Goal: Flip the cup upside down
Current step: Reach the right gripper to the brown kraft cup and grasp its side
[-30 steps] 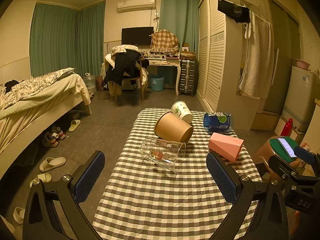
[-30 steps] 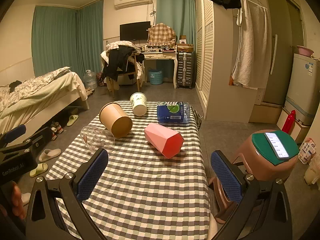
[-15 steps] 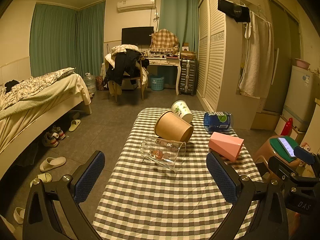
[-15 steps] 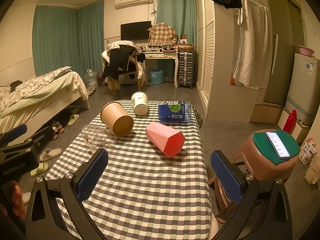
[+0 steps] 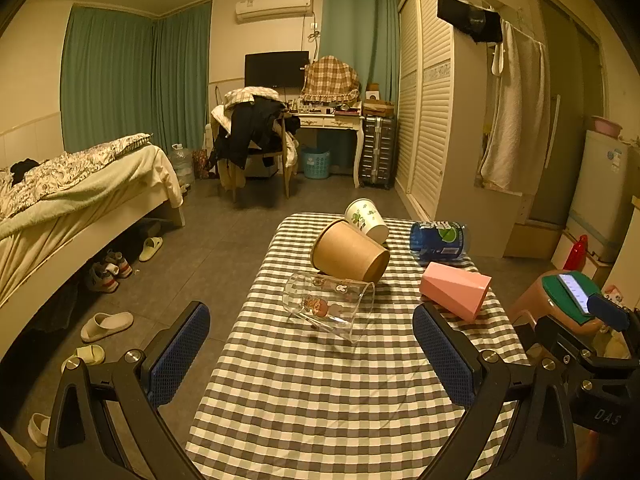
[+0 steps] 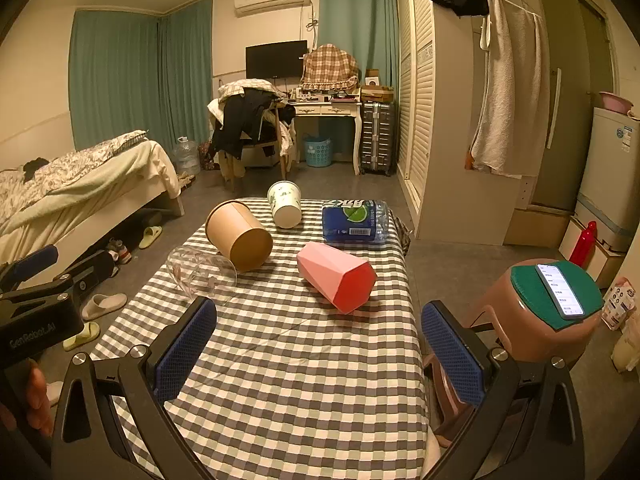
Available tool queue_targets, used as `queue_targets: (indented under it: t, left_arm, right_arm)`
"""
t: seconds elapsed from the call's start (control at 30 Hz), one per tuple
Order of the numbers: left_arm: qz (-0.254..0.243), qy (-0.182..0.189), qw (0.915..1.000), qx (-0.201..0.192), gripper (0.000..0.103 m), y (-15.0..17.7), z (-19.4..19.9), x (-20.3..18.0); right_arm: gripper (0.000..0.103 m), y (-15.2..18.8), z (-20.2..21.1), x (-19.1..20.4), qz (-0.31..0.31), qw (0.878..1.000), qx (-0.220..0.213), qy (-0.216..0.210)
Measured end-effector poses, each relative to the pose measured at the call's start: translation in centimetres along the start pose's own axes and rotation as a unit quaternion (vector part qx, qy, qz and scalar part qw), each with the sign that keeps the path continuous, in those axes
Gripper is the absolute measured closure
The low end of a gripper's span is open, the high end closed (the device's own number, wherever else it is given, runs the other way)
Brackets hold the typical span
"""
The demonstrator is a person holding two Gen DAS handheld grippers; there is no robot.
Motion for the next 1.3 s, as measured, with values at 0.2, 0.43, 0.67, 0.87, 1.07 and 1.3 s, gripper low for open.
queue_targets:
  t: [0.2, 0.43, 0.67, 0.87, 1.07, 1.3]
  left_arm:
    - [0.001, -0.001, 1.0000, 0.002, 0.000, 0.2, -0.2, 0.2]
    - [0.017, -0.020, 0.9996, 0.009, 0.000, -0.2, -1.4, 2.6]
    - [0.050, -0.075, 0.9957, 0.024, 0.000, -1.1, -4.1, 8.8]
    - [0.075, -0.099, 0.9909, 0.051, 0.000, -1.4, -8.1, 12.7]
    - [0.080, -0.110, 0.9882, 0.070, 0.000, -1.1, -12.2, 14.8]
    - [0.088, -0.099, 0.9870, 0.091, 0.000, 0.0, -14.9, 15.2]
  right_arm:
    - [0.000, 0.0, -0.1, 0.1, 0.001, 1.000, 0.000, 0.000]
    - [0.000, -1.3, -1.9, 1.5, 0.024, 1.000, 0.006, -0.015]
    - [0.000, -5.9, -7.0, 6.3, 0.088, 0.994, 0.011, -0.064]
    - [0.000, -8.3, -13.9, 11.6, 0.134, 0.983, 0.051, -0.111]
    - [0.000, -7.1, -21.2, 15.9, 0.171, 0.968, 0.117, -0.138]
    - [0.004, -4.4, -26.4, 17.9, 0.189, 0.953, 0.180, -0.155]
Point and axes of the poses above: each gripper's, at about its wrist camera, not at the fingertips, and z roughly against the way its jaws point, x to its left, y to its underside, the point moved 10 cm from there along -z, roughly the way its jaws point, and after that the axes turned 11 degrees about y, right-handed, at the moved point
